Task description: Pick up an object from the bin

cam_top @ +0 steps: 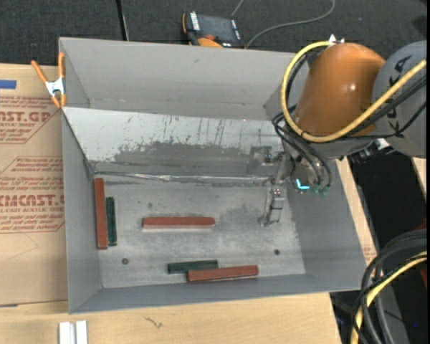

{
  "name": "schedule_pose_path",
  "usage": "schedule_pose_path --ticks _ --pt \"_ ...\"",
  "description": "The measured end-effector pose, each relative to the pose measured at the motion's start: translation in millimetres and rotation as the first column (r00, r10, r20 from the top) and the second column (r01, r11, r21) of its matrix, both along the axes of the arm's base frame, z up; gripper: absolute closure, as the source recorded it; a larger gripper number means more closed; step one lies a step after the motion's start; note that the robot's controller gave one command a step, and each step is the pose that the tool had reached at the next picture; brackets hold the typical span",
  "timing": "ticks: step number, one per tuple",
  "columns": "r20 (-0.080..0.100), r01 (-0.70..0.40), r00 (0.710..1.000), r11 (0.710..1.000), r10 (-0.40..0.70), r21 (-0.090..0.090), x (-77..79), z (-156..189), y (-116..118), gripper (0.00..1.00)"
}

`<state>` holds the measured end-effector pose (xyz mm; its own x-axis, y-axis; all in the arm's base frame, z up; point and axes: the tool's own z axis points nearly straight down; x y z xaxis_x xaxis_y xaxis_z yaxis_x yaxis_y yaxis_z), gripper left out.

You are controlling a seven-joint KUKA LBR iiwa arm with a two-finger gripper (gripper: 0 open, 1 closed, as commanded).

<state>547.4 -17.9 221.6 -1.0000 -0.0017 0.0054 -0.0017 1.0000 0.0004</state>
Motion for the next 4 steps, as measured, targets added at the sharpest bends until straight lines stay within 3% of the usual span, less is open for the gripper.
schedule_pose_path --ticks 1,2,3,4 --pt "0.003 -0.191 0.982 0.982 0.191 0.003 -7.3 -59 87 0.00" --pt "0.001 -0.216 0.976 0.976 0.216 0.001 -7.8 -156 78 0.00" --pt "0.007 -0.216 0.976 0.976 0.216 0.001 -5.8 -152 78 1.00" --pt "0.017 -0.277 0.961 0.961 0.277 -0.003 12.2 1 67 1.00"
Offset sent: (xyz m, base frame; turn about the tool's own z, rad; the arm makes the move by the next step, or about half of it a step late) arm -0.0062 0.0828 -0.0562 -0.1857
